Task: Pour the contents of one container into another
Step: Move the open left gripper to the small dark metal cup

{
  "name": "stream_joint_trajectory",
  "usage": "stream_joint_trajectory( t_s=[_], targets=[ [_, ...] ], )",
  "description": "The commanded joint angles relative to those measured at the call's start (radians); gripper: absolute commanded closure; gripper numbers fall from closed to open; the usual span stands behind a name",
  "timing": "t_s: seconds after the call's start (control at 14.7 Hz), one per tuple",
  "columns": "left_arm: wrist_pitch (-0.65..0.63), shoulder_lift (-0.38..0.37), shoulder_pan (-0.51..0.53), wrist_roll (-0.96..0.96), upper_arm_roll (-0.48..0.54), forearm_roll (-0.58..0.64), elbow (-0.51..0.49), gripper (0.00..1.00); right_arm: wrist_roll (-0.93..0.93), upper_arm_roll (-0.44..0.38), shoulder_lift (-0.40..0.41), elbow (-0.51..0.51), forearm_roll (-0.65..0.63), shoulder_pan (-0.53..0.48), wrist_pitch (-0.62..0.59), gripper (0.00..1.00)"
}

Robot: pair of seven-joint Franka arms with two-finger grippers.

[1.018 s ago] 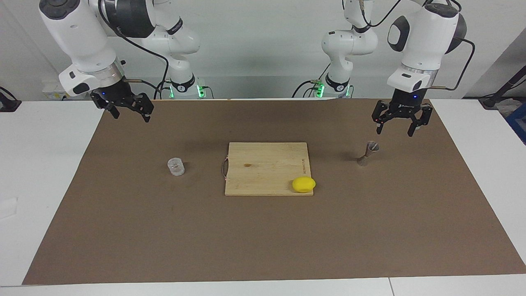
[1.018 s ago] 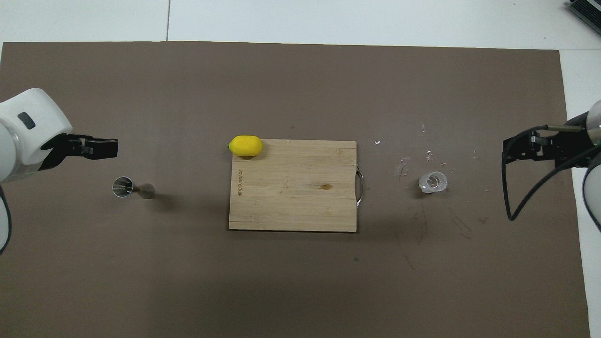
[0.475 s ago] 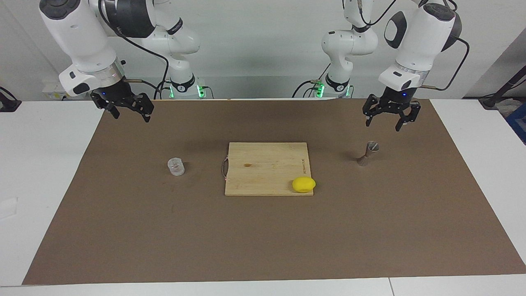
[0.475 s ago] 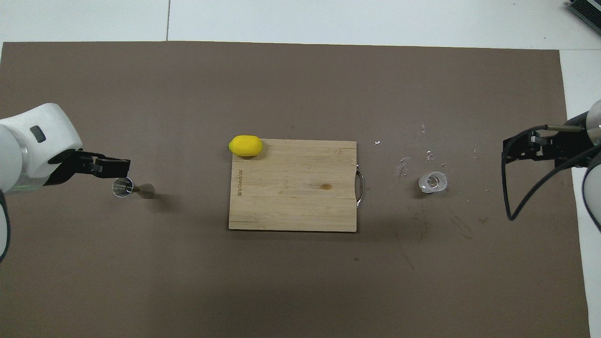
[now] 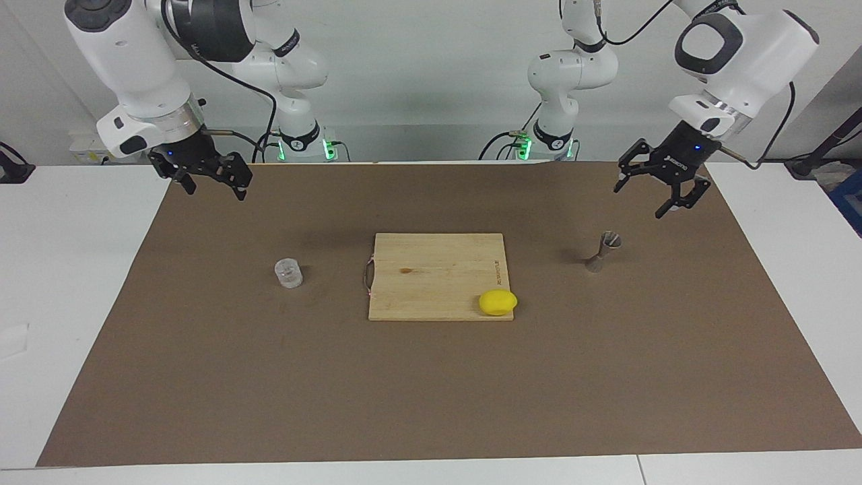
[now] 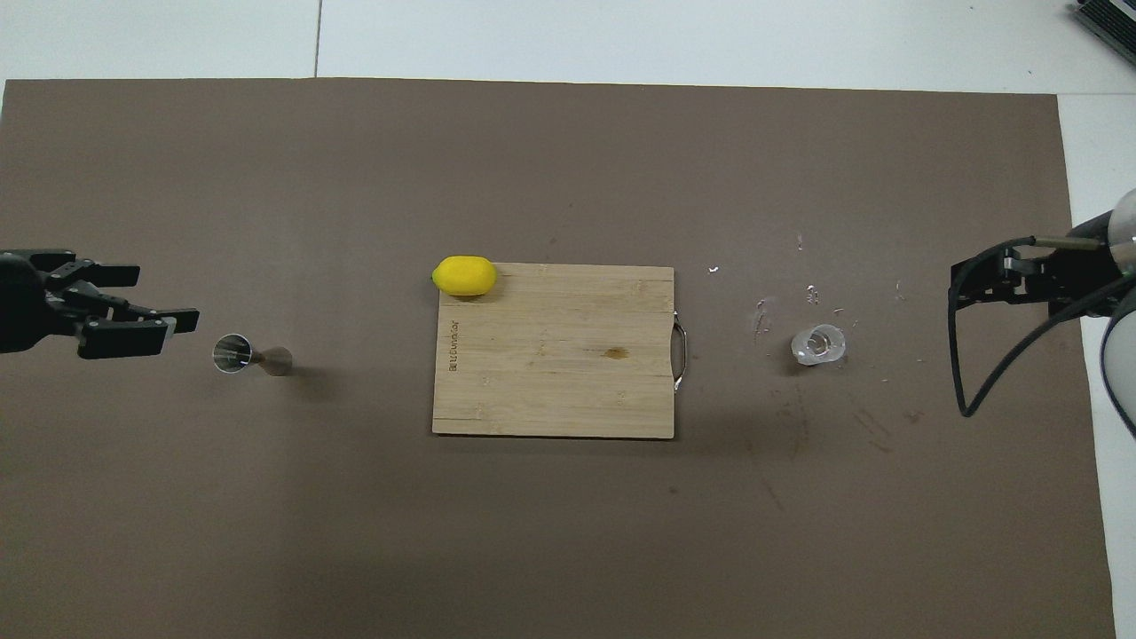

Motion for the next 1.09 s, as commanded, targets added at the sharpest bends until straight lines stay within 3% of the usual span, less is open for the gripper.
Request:
stream_joint_trajectory(
  t_s=[0.0, 0.27, 0.41, 0.75, 1.02],
  targets=[
    [-0.041, 0.065, 0.077, 0.24, -0.009, -0.158, -0.01, 0.0, 0.009, 0.004, -0.02, -0.022, 0.018, -0.009, 0.005, 0.0],
    [-0.038, 0.183, 0.103, 0.758, -0.009, -0.324, -0.004, 0.0, 0.009, 0.005, -0.02, -0.022, 0.018, -0.009, 0.004, 0.0],
    [-0.081, 0.229, 0.12, 0.931, -0.007, -0.376, 0.011, 0.0, 0.009, 0.004, -0.02, -0.022, 0.018, -0.009, 0.004, 0.0],
    [-0.322, 0.421, 0.263, 1.212, -0.009, -0.516, 0.043, 0.0, 0.009, 0.005, -0.02, -0.022, 0.018, -0.009, 0.004, 0.0],
    [-0.337, 0.467, 0.298, 1.315, -0.009, -0.52, 0.03, 0.0, 0.007, 0.004, -0.02, -0.022, 0.018, -0.009, 0.005, 0.0]
  ],
)
